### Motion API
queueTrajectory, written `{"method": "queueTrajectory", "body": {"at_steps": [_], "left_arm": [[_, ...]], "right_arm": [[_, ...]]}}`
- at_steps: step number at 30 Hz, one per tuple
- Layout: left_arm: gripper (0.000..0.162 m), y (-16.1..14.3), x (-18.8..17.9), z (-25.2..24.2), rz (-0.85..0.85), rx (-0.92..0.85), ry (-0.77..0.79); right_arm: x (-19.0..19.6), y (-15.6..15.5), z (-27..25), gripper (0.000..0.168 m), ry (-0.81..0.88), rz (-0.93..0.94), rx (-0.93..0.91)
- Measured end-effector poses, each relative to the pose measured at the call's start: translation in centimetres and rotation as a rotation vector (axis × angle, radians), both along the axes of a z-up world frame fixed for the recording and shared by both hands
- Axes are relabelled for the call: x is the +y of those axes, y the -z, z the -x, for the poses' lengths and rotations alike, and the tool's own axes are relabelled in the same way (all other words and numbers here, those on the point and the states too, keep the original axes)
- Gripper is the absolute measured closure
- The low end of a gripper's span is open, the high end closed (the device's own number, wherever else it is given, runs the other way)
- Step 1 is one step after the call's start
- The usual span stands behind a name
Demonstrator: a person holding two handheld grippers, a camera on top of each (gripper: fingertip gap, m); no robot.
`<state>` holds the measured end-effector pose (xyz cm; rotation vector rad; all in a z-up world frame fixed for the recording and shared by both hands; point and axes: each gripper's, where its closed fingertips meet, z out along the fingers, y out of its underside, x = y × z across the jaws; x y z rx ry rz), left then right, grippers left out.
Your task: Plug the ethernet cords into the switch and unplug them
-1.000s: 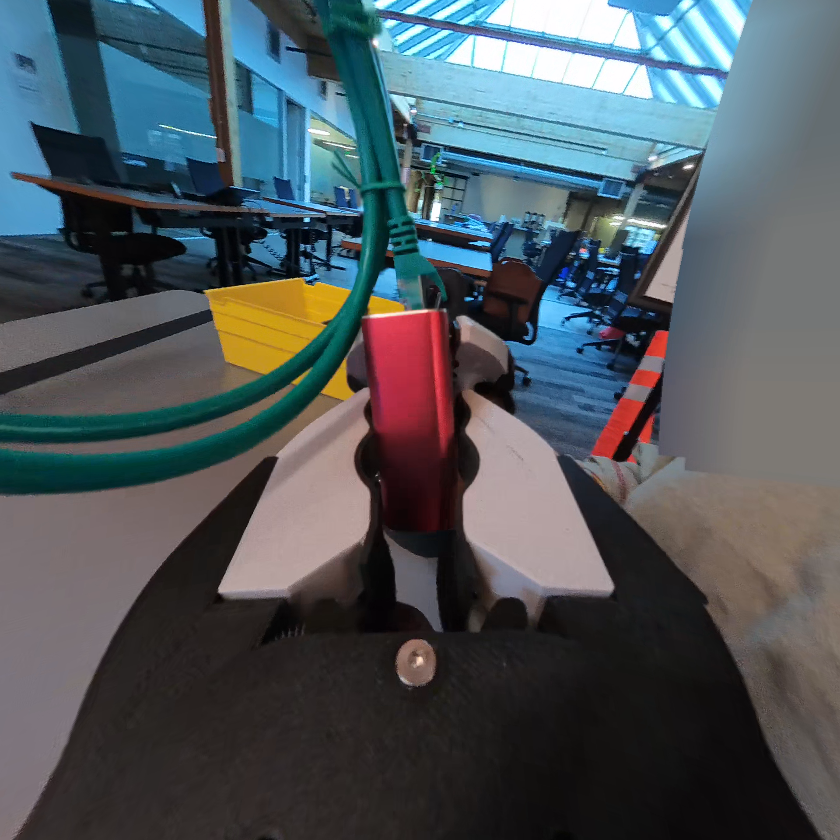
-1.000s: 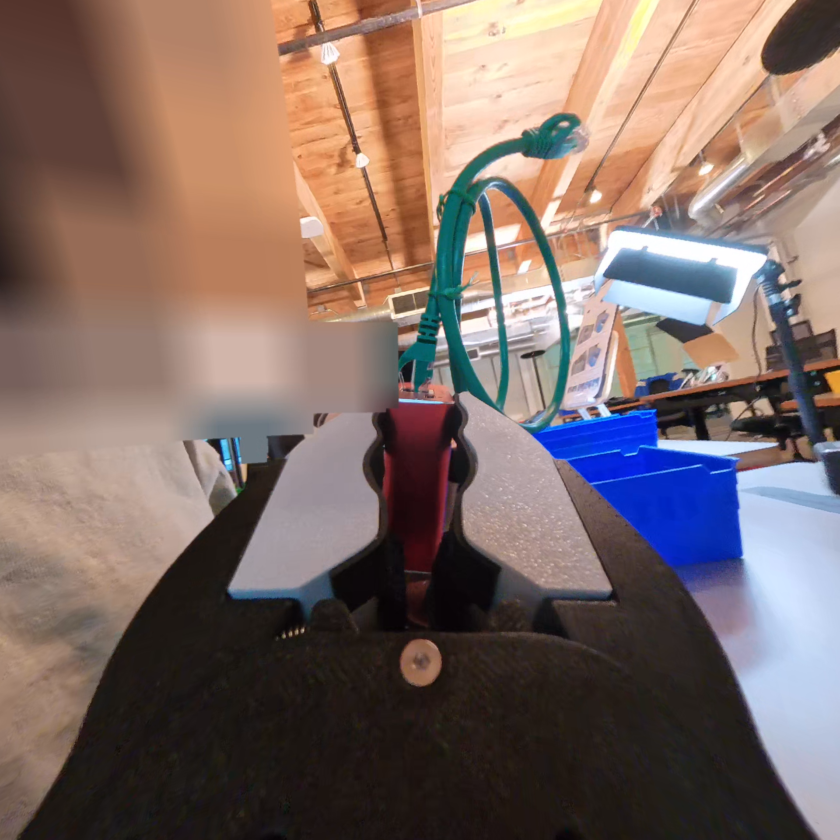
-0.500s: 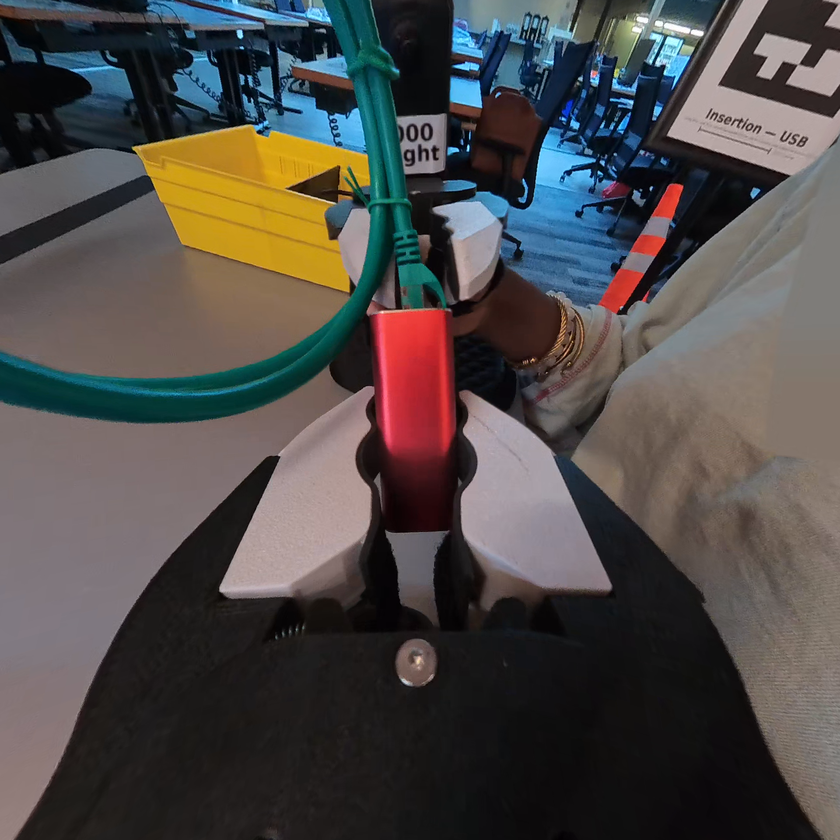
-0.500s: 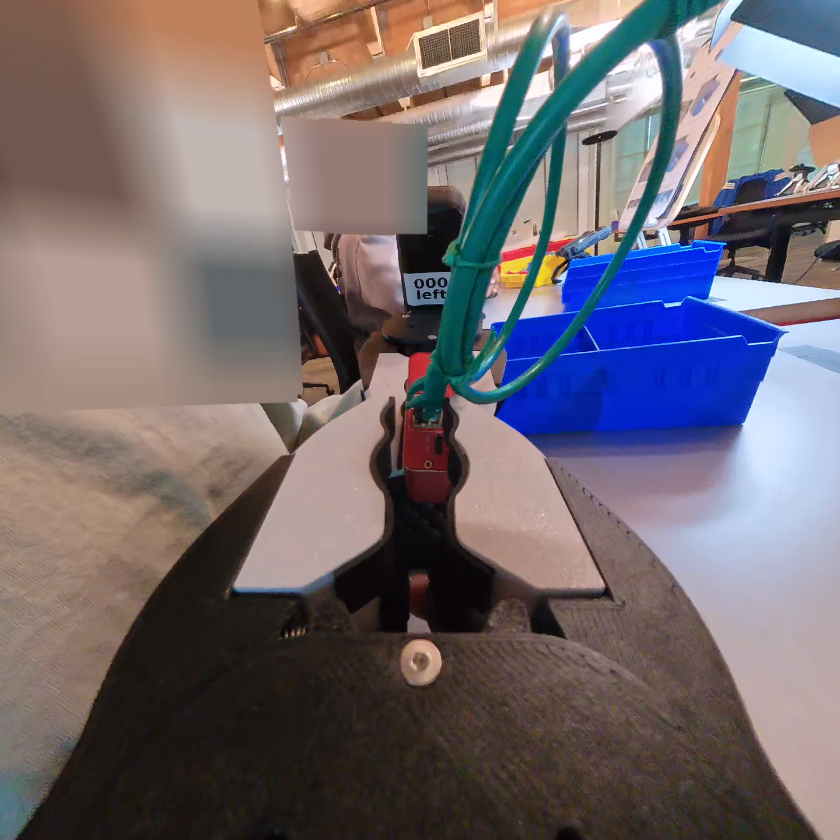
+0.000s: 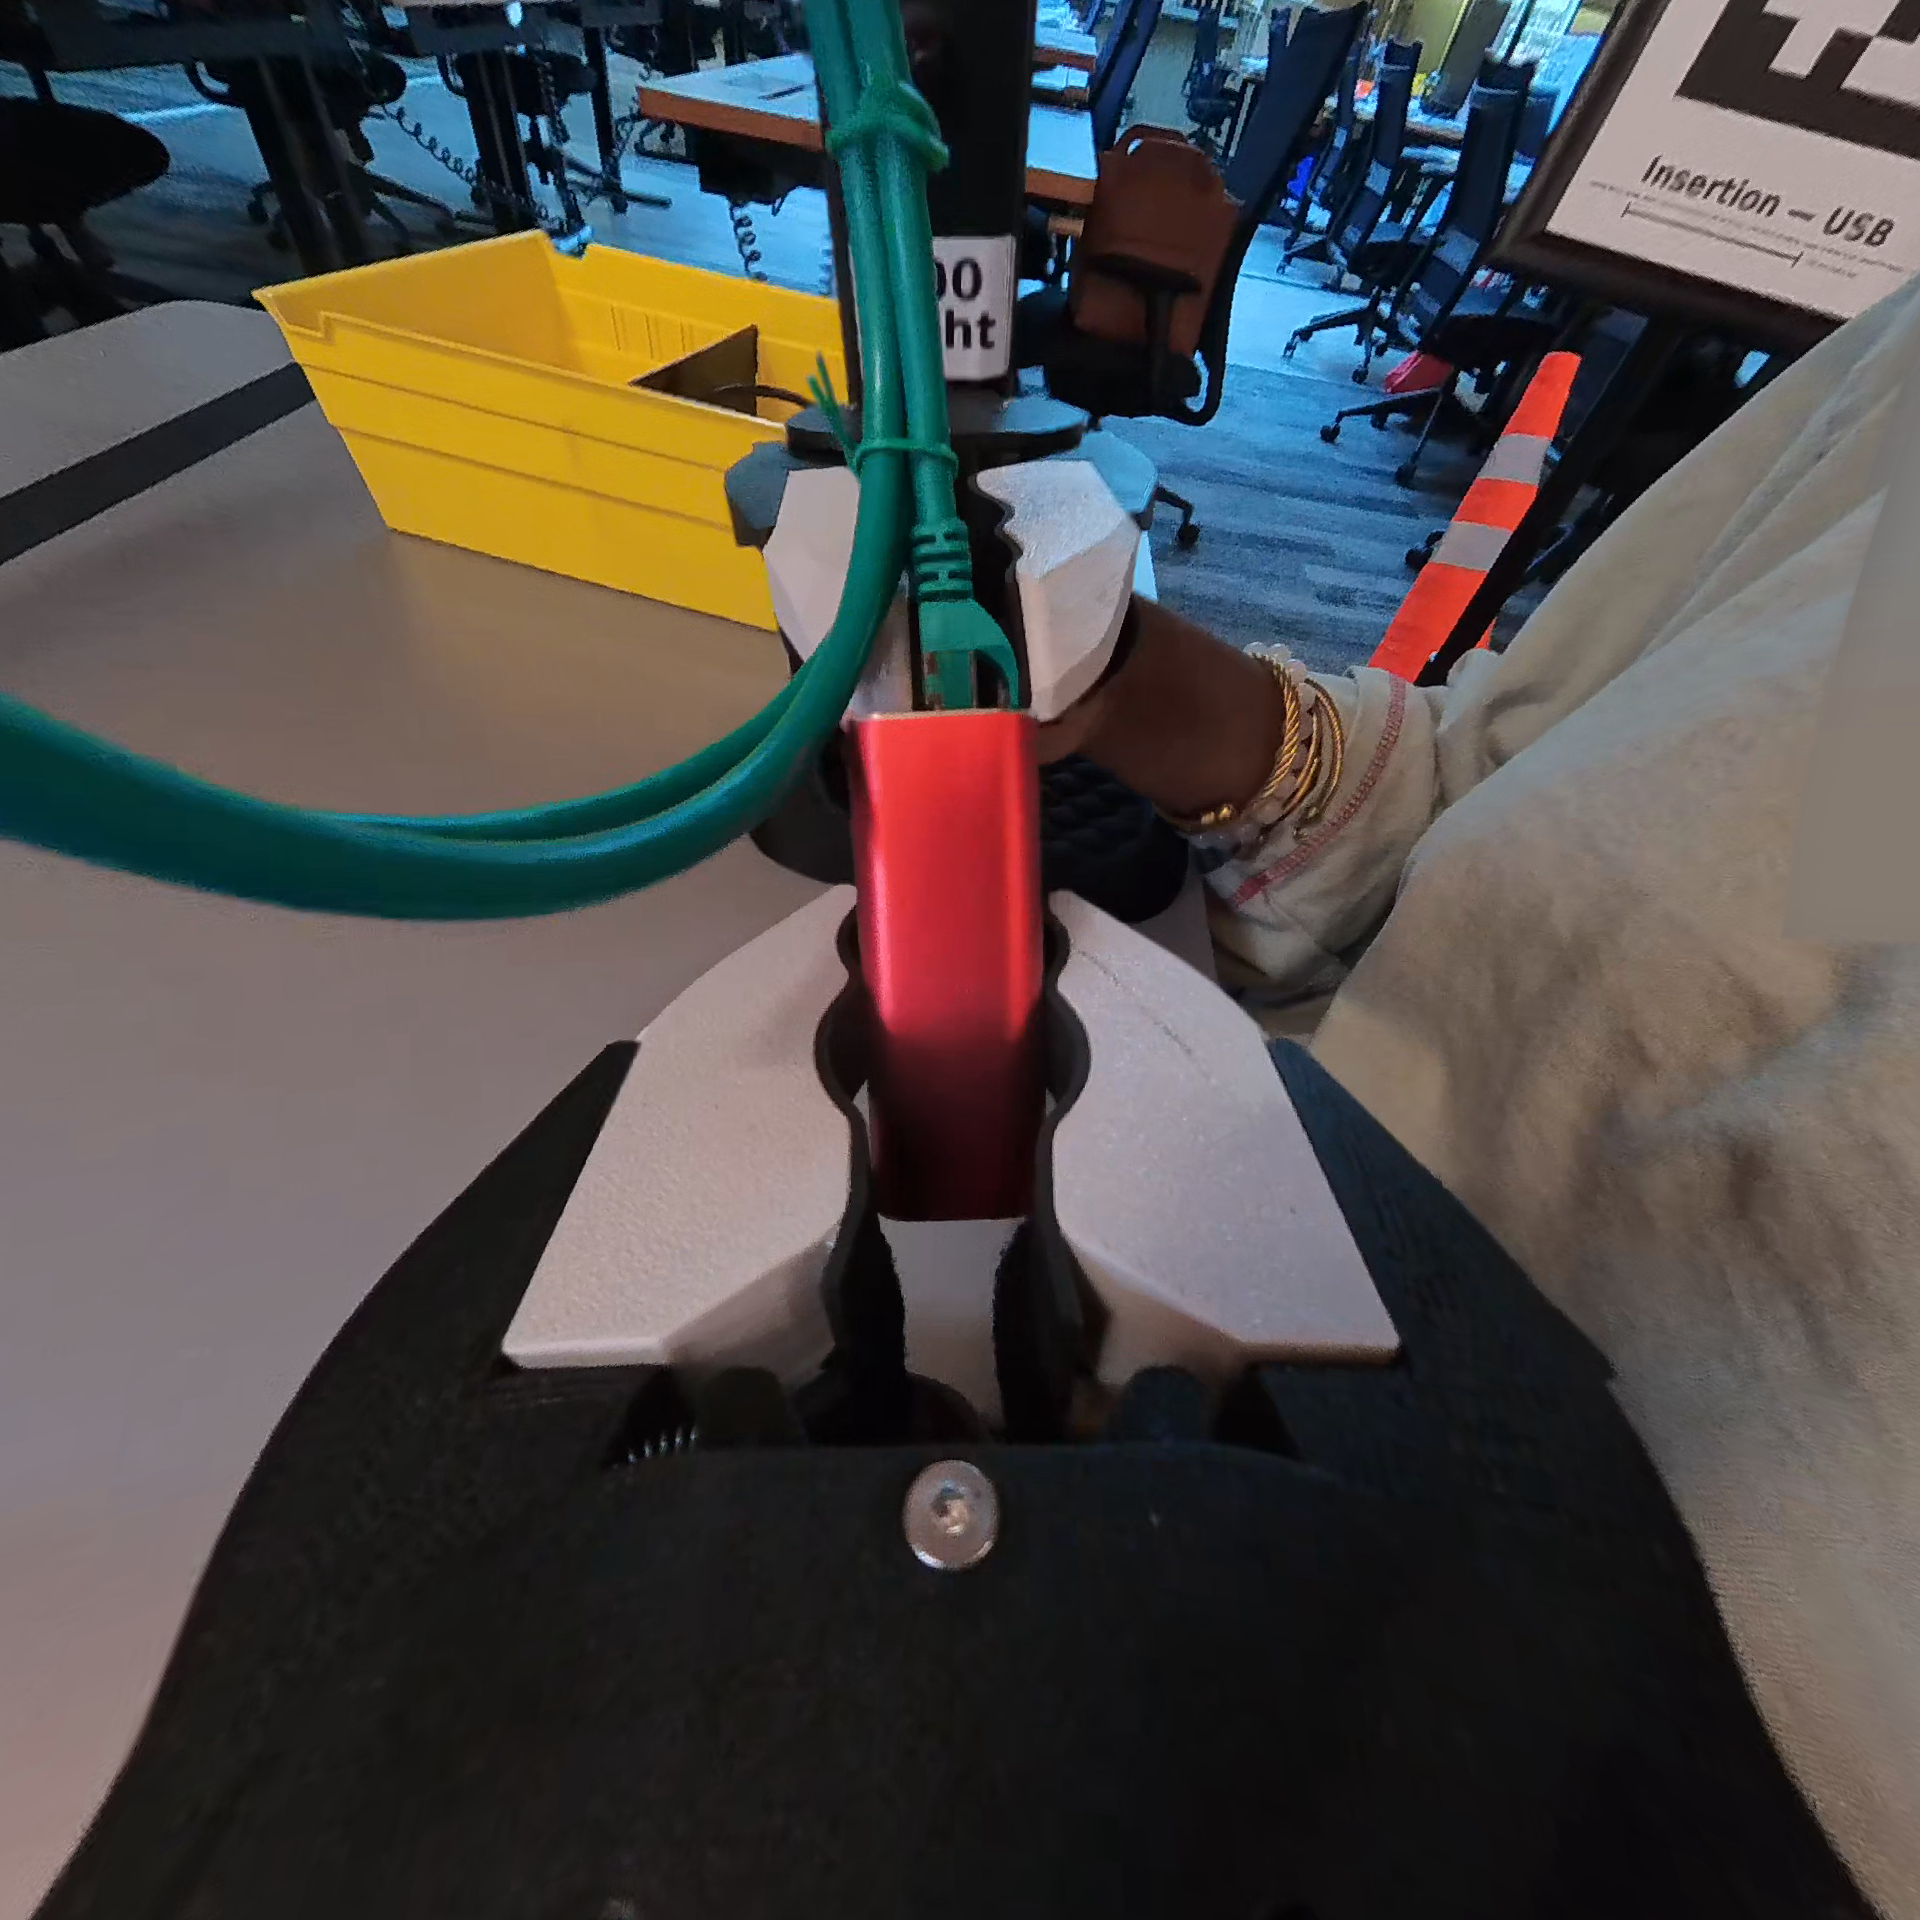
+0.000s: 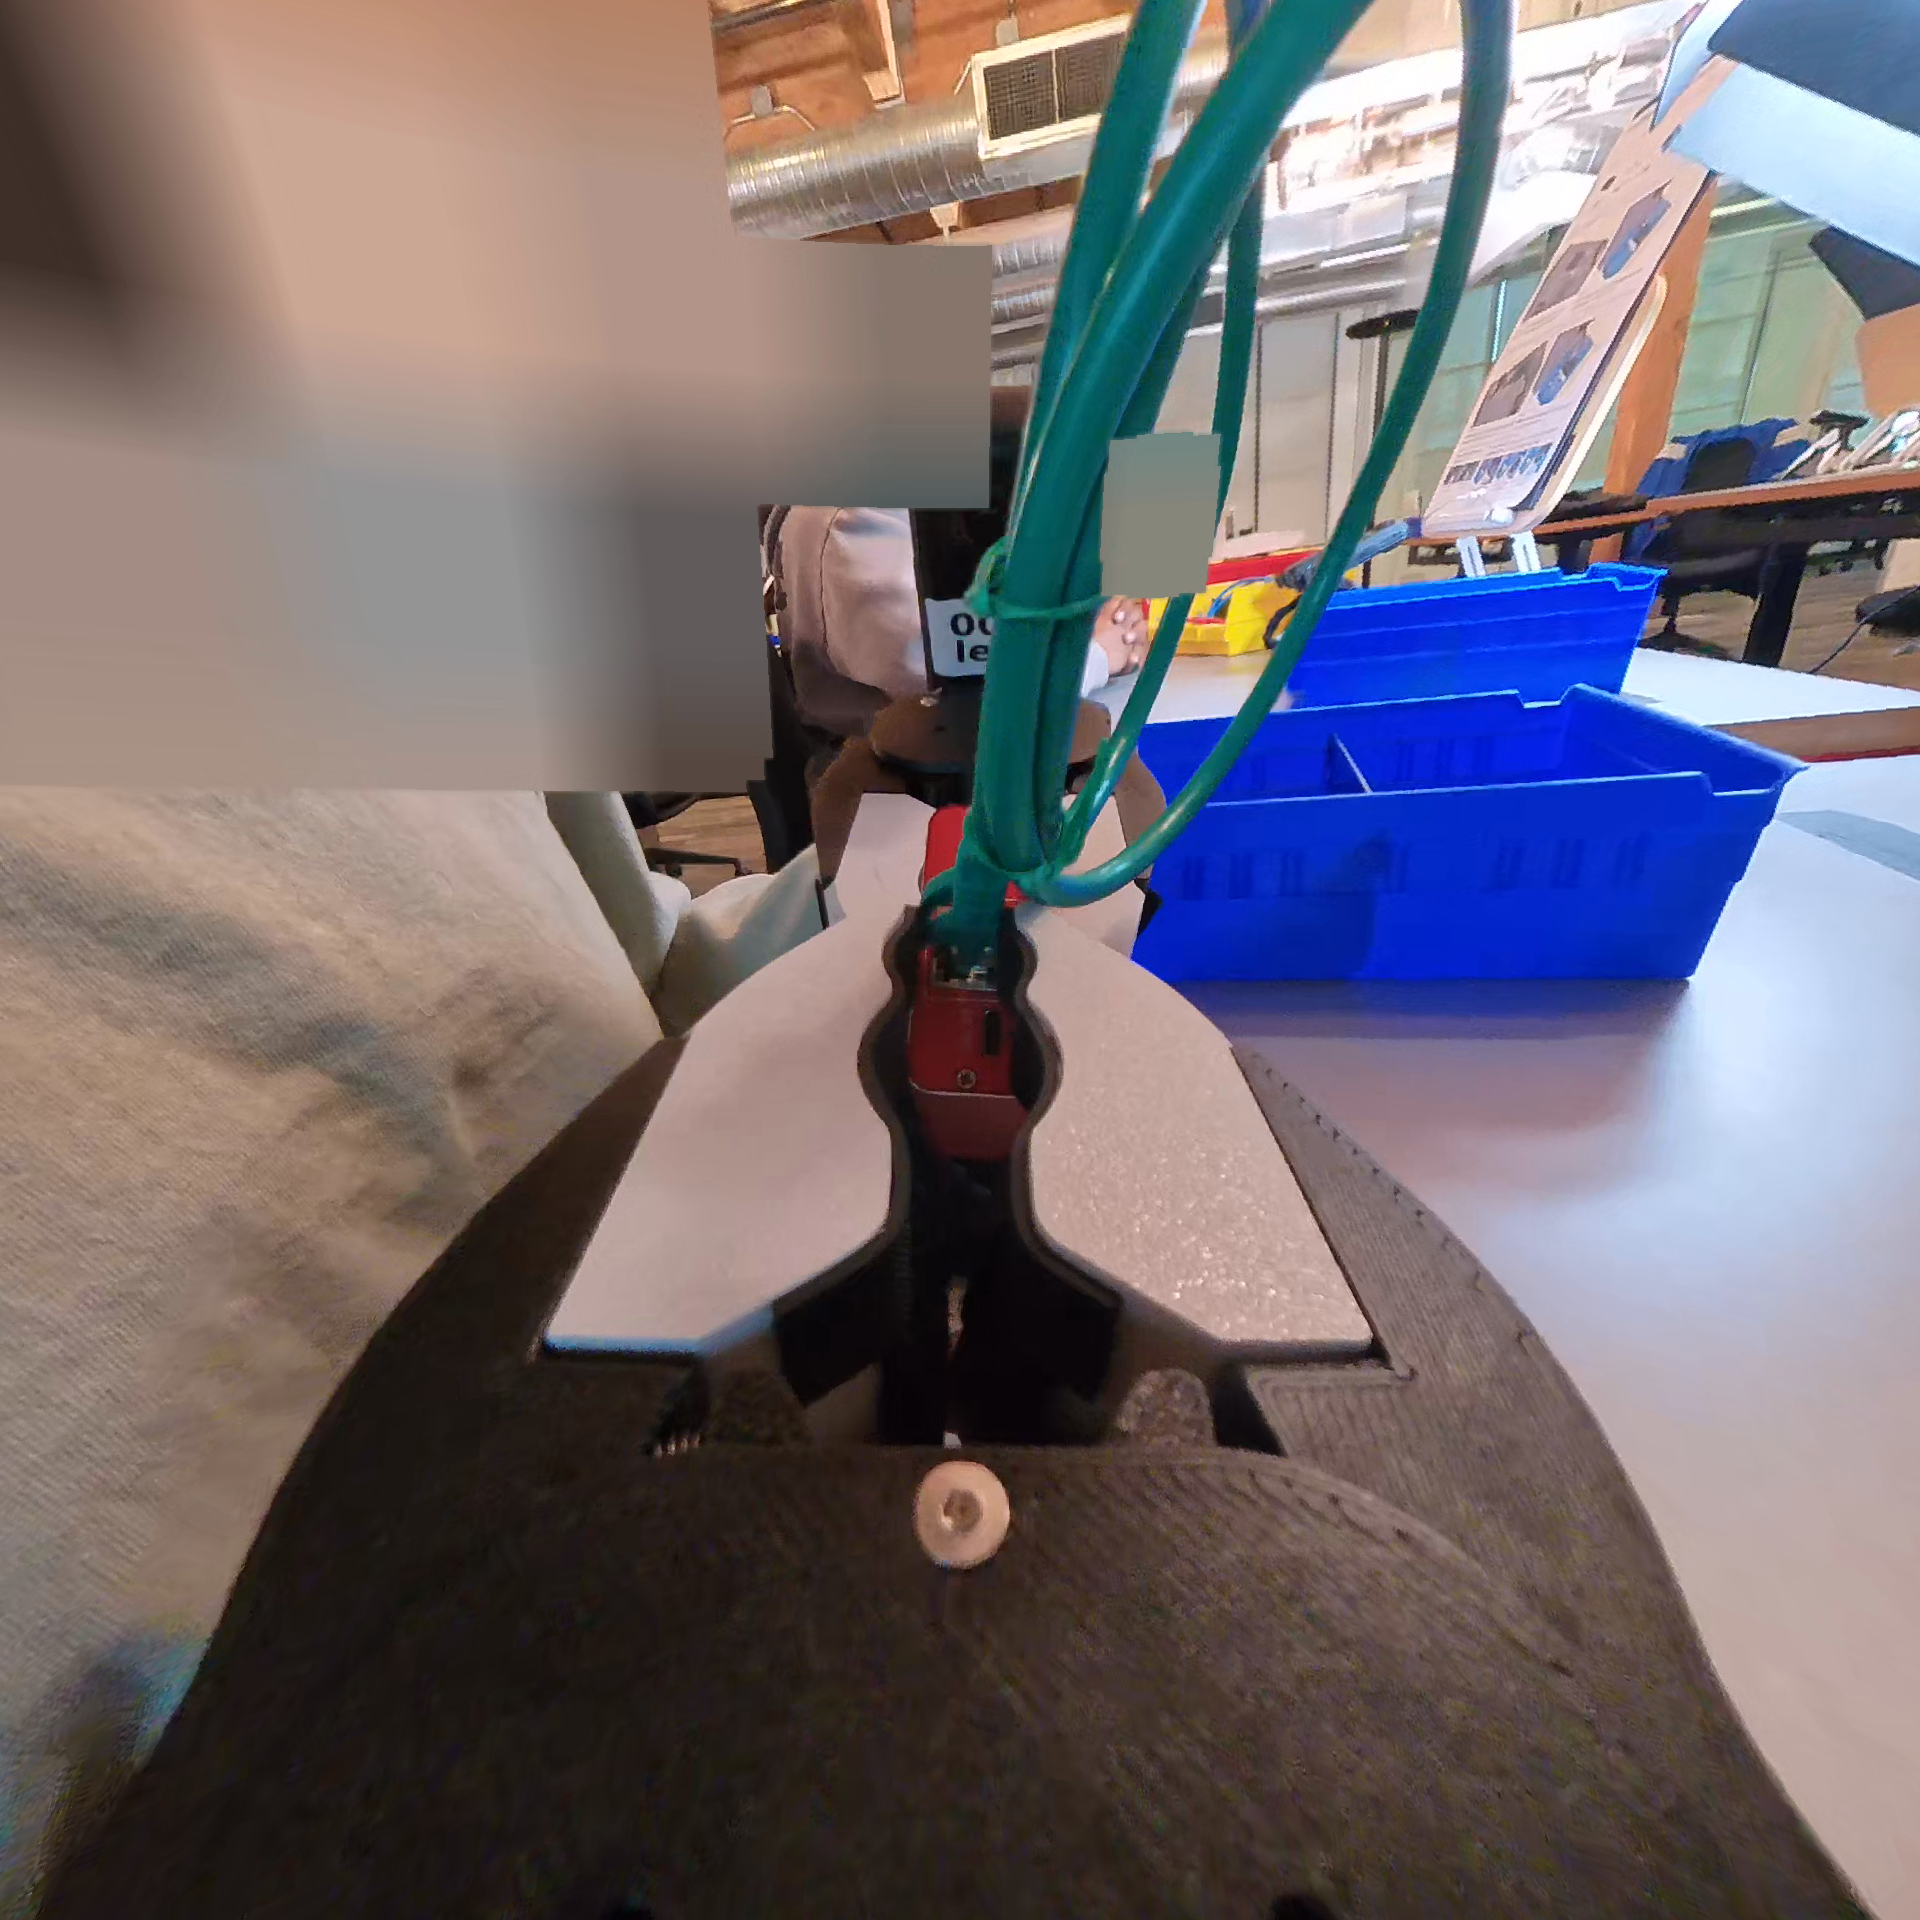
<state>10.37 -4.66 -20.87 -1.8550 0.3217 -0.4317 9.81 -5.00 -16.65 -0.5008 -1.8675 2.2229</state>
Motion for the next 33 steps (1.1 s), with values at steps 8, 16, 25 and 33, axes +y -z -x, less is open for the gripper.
{"method": "queueTrajectory", "body": {"at_steps": [8, 16, 25, 33], "left_arm": [[0.134, 0.3, 0.9, -1.2, -0.029, -0.046, 0.020], [0.134, 0.6, 1.3, -1.5, -0.021, -0.080, 0.012], [0.134, -0.6, 0.9, -2.7, -0.039, -0.229, 0.076], [0.133, -1.3, 0.6, -3.1, -0.055, -0.205, 0.122]], "right_arm": [[-0.7, 1.6, -0.6, 0.155, 0.062, -0.106, 0.121], [-0.3, 1.7, -0.8, 0.155, 0.124, -0.118, 0.189], [-0.4, 0.6, -1.4, 0.154, 0.284, -0.181, 0.370], [-0.7, -0.5, -2.0, 0.156, 0.298, -0.059, 0.369]]}}
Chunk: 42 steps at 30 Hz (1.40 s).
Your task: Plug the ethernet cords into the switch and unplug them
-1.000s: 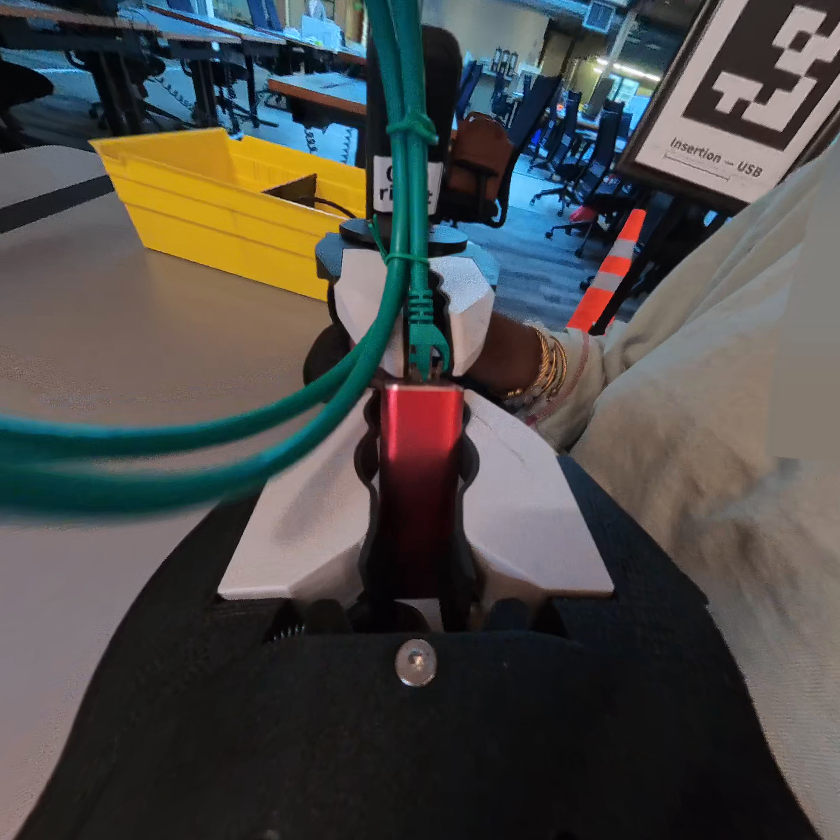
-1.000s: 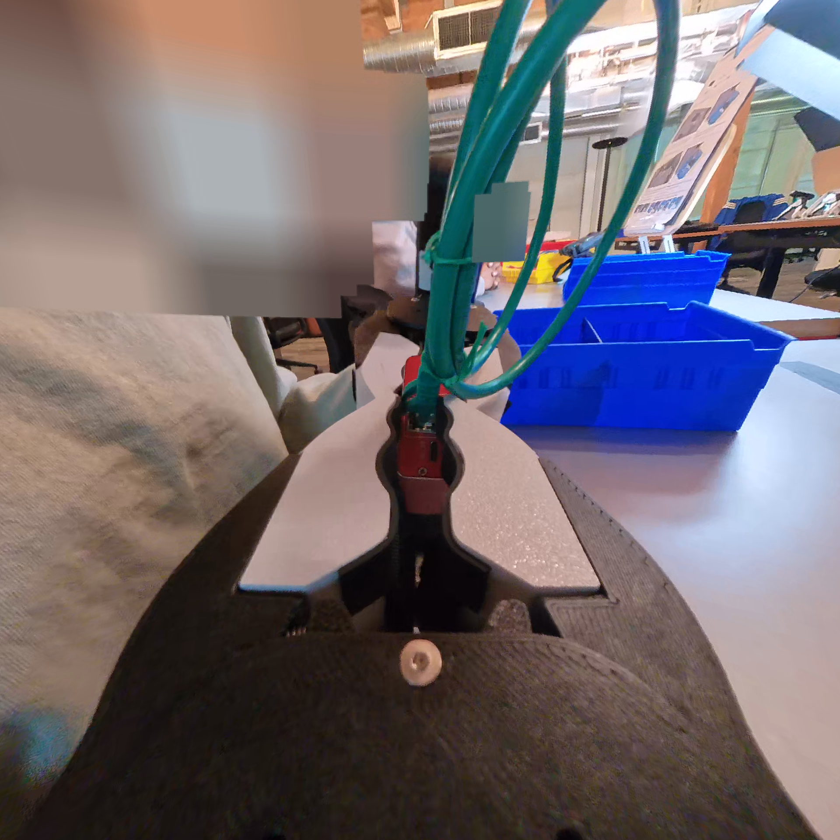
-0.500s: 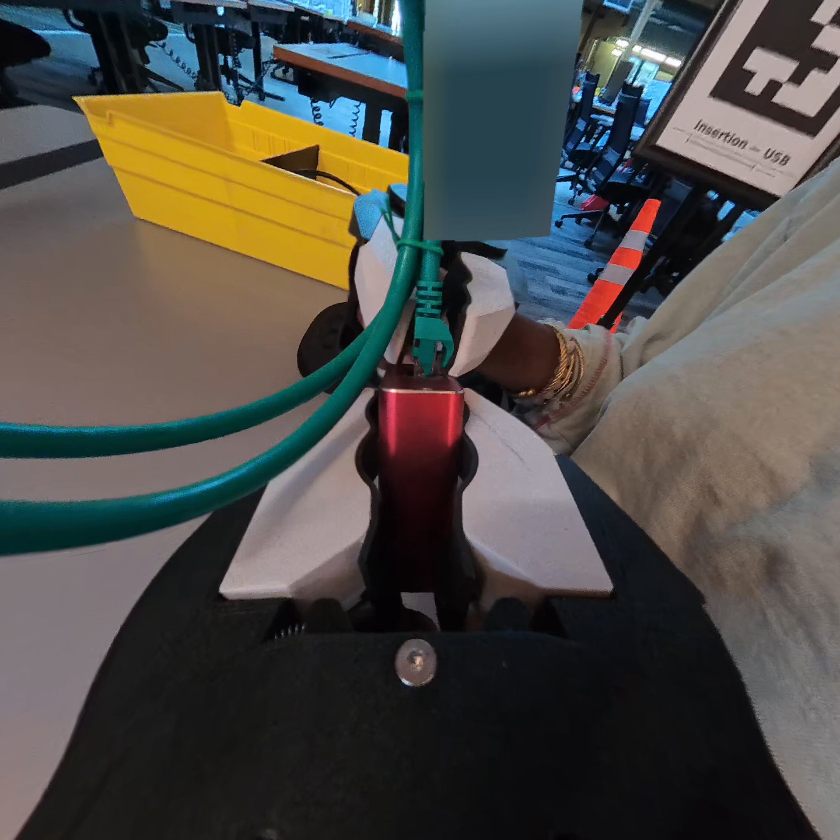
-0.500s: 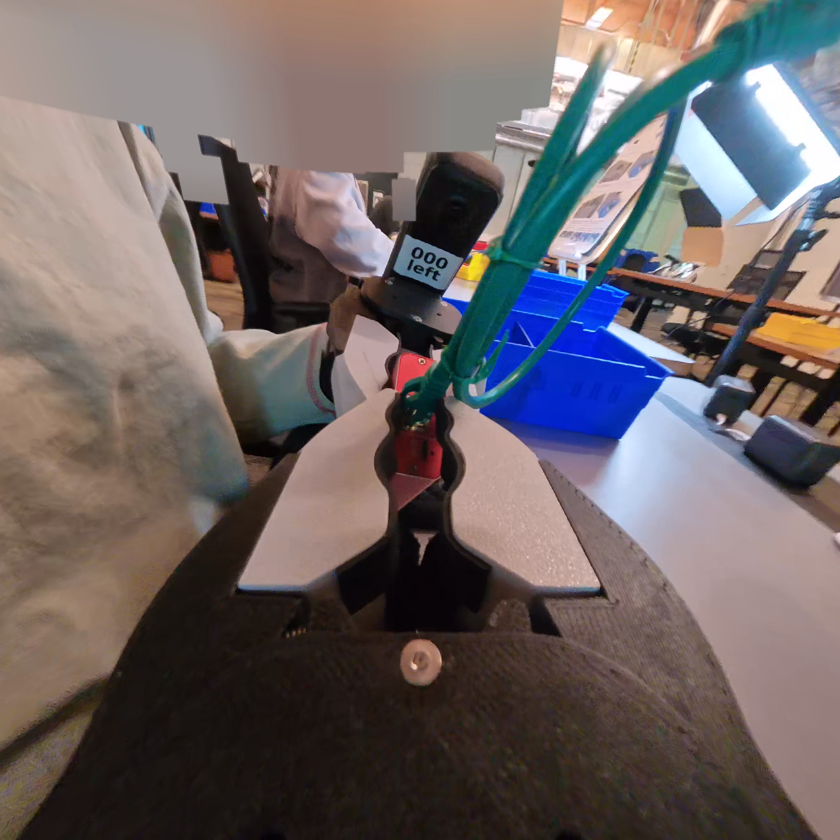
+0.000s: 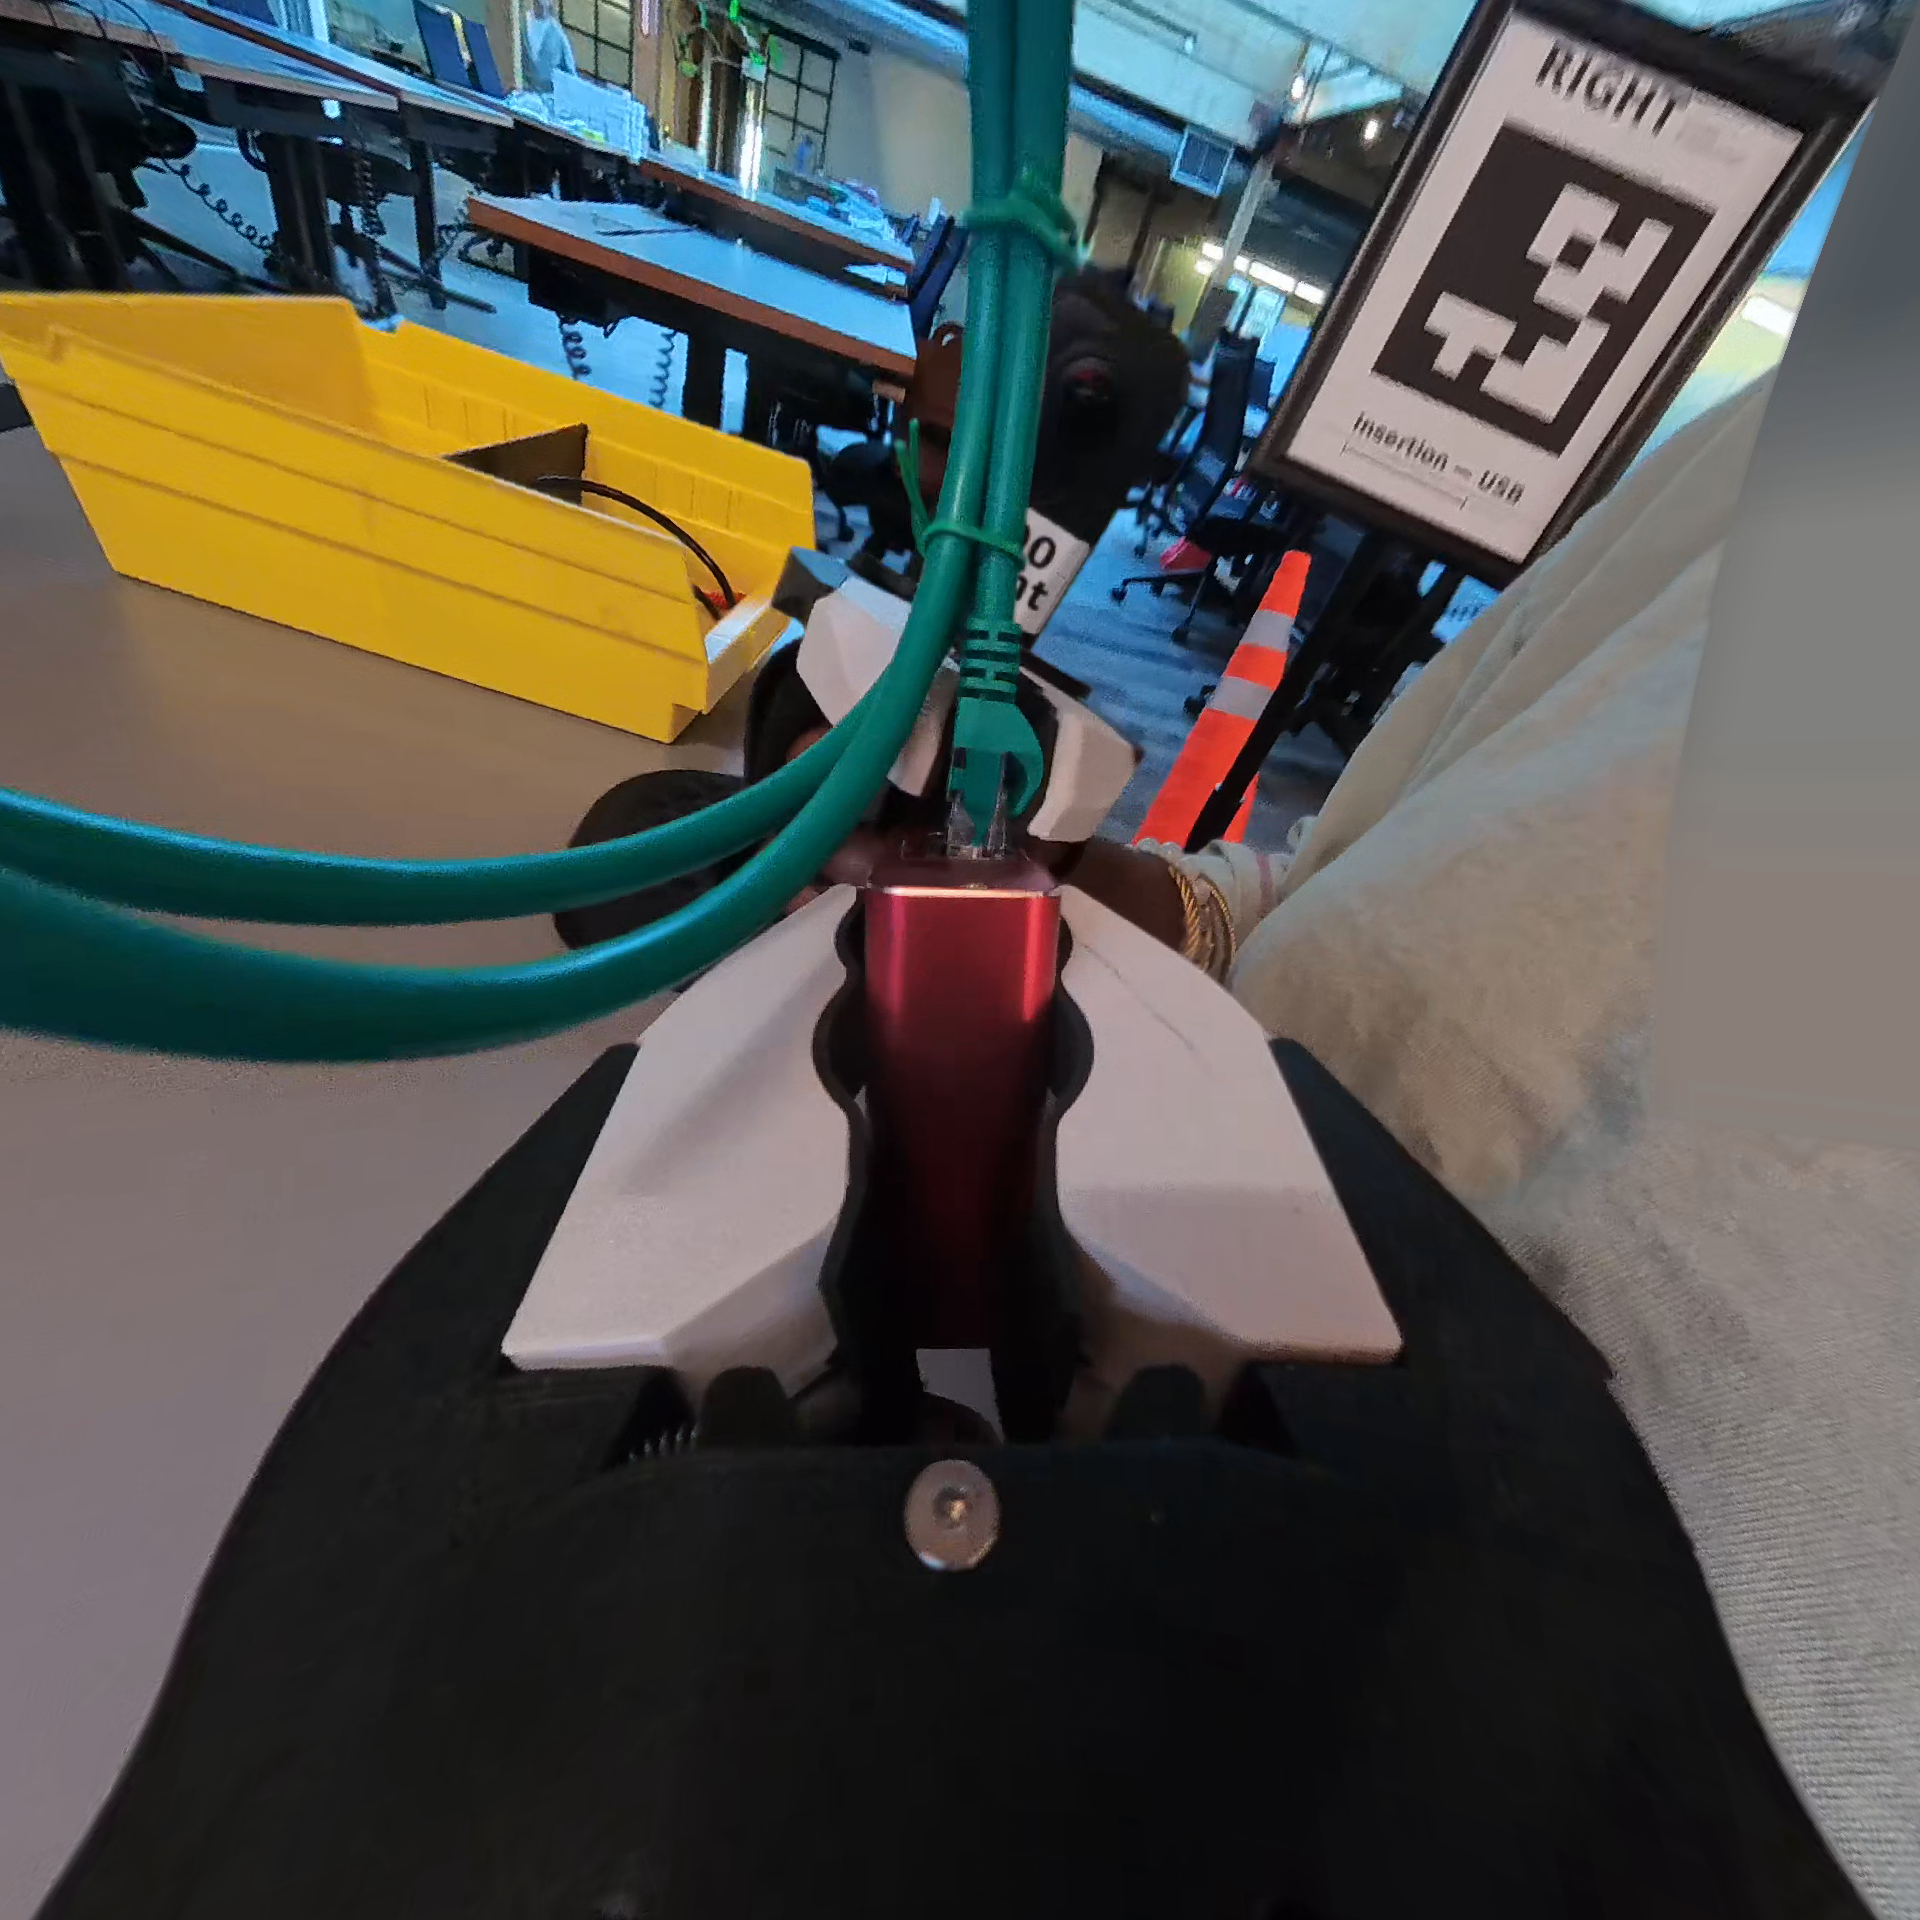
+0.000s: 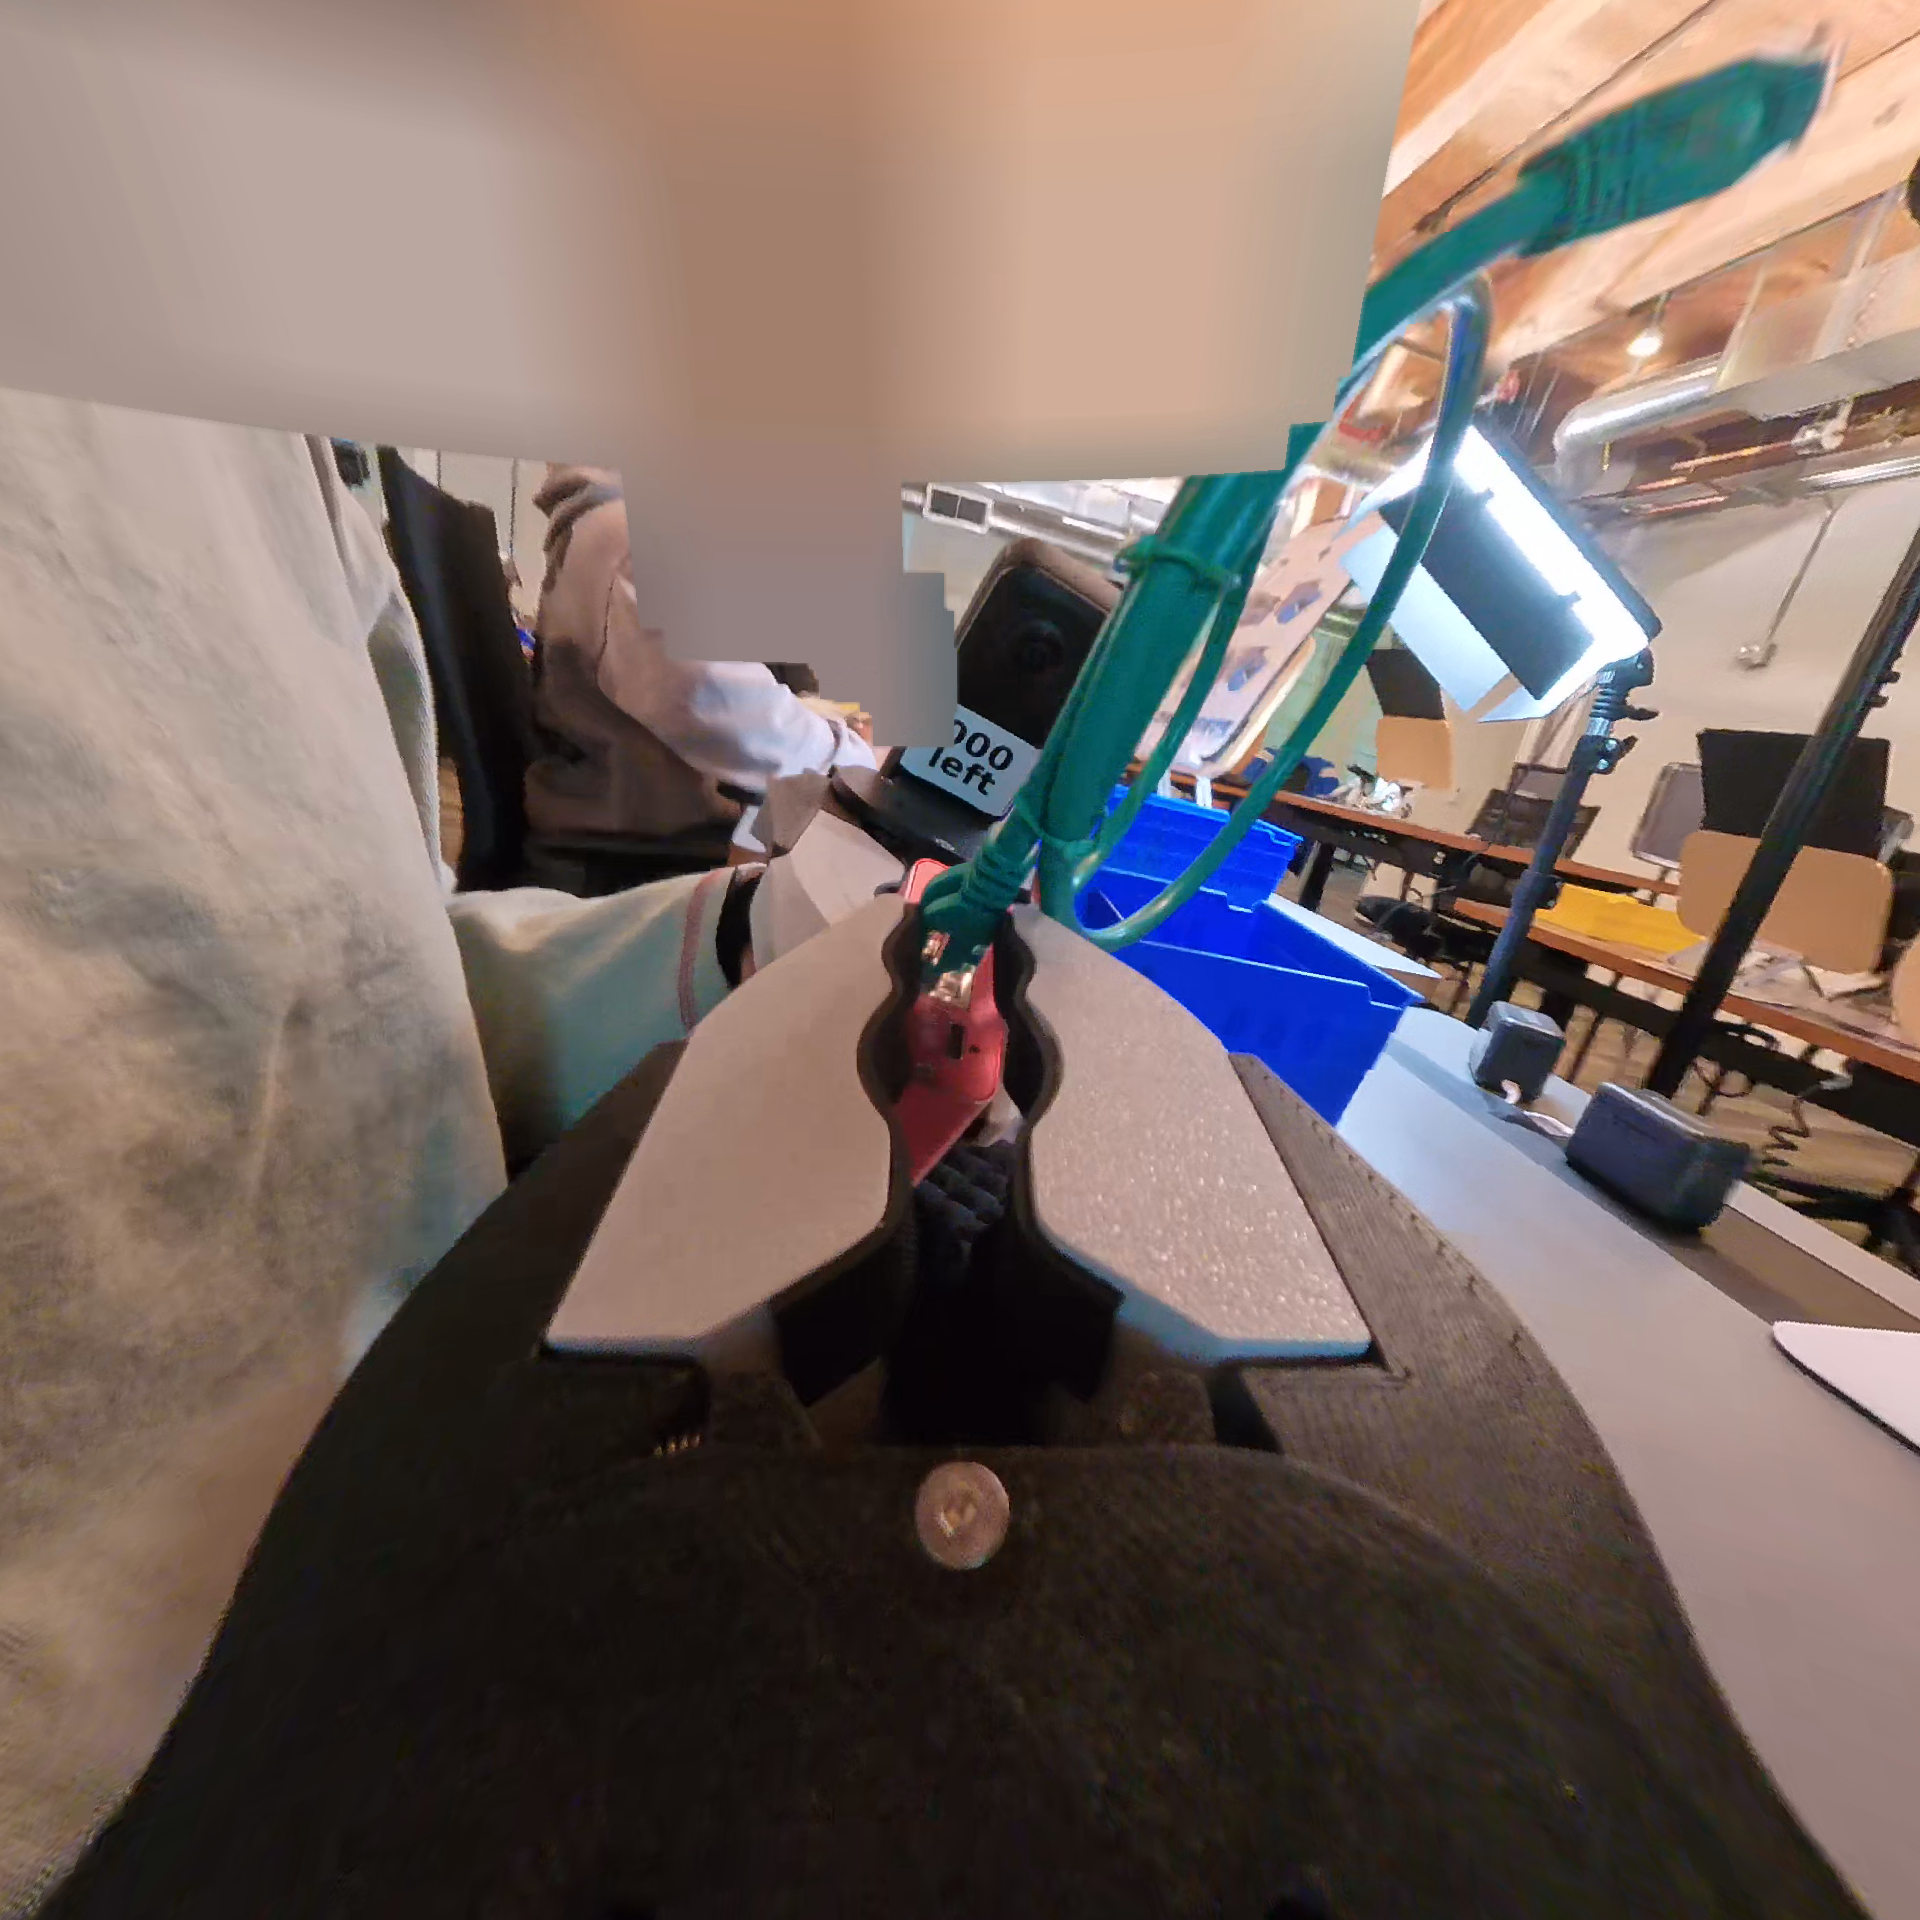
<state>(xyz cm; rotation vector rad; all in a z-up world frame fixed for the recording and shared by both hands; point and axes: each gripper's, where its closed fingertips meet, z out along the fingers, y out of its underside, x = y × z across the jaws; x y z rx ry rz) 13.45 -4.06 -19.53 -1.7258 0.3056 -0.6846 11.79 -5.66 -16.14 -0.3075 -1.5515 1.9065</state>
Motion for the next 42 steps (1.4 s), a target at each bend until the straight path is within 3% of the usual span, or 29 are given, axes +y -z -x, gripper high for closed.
{"method": "queueTrajectory", "body": {"at_steps": [2, 4, 5, 6, 8, 10, 12, 16, 20, 24, 28, 33, 35, 38, 42], "left_arm": [[0.134, 0.0, 0.0, 0.0, 0.015, 0.071, 0.000], [0.134, 5.0, -0.8, 1.2, 0.225, 0.352, -0.011], [0.133, 6.1, -0.8, 1.8, 0.232, 0.410, -0.051], [0.134, 5.7, -1.0, 1.1, 0.205, 0.335, -0.027], [0.134, 3.3, -1.1, 0.8, 0.090, 0.187, -0.028], [0.134, 1.7, -0.8, 2.6, -0.002, 0.140, -0.133], [0.134, 1.0, -0.7, 4.6, -0.040, 0.104, -0.244], [0.133, 0.4, -1.0, 6.1, -0.070, 0.082, -0.318], [0.133, -0.2, -1.3, 6.8, -0.093, 0.083, -0.360], [0.133, -0.5, -1.2, 6.9, -0.101, 0.081, -0.371], [0.133, -0.6, -1.2, 6.4, -0.099, 0.099, -0.355], [0.133, -0.8, -1.5, 6.7, -0.101, 0.118, -0.365], [0.133, -0.9, -1.7, 6.8, -0.104, 0.109, -0.365], [0.133, -0.7, -1.7, 6.9, -0.097, 0.110, -0.368], [0.133, -0.7, -1.6, 6.8, -0.093, 0.113, -0.359]], "right_arm": [[0.1, -0.5, -0.3, 0.155, -0.033, 0.064, 0.007], [3.5, -4.0, -1.6, 0.156, -0.044, 0.320, 0.108], [5.7, -5.5, -2.4, 0.156, -0.030, 0.392, 0.155], [7.2, -6.2, -2.8, 0.155, 0.015, 0.379, 0.173], [9.4, -6.0, -2.5, 0.156, 0.173, 0.243, 0.129], [12.1, -5.0, -2.0, 0.155, 0.358, 0.129, 0.028], [15.4, -4.4, -2.5, 0.155, 0.546, 0.065, -0.030], [23.1, -3.9, -6.4, 0.155, 0.959, -0.007, -0.130], [32.1, -0.3, -12.3, 0.155, 1.535, -0.338, -0.402], [36.5, 1.9, -15.9, 0.155, 1.833, -0.665, -0.627], [38.5, 5.6, -15.0, 0.155, 1.827, -0.848, -0.843], [38.6, 10.4, -12.6, 0.154, 1.595, -0.890, -1.047], [37.2, 11.4, -11.1, 0.151, 1.432, -0.752, -1.057], [34.9, 10.0, -8.9, 0.140, 1.228, -0.450, -0.962], [34.6, 6.4, -8.3, 0.137, 1.164, -0.273, -0.836]]}}
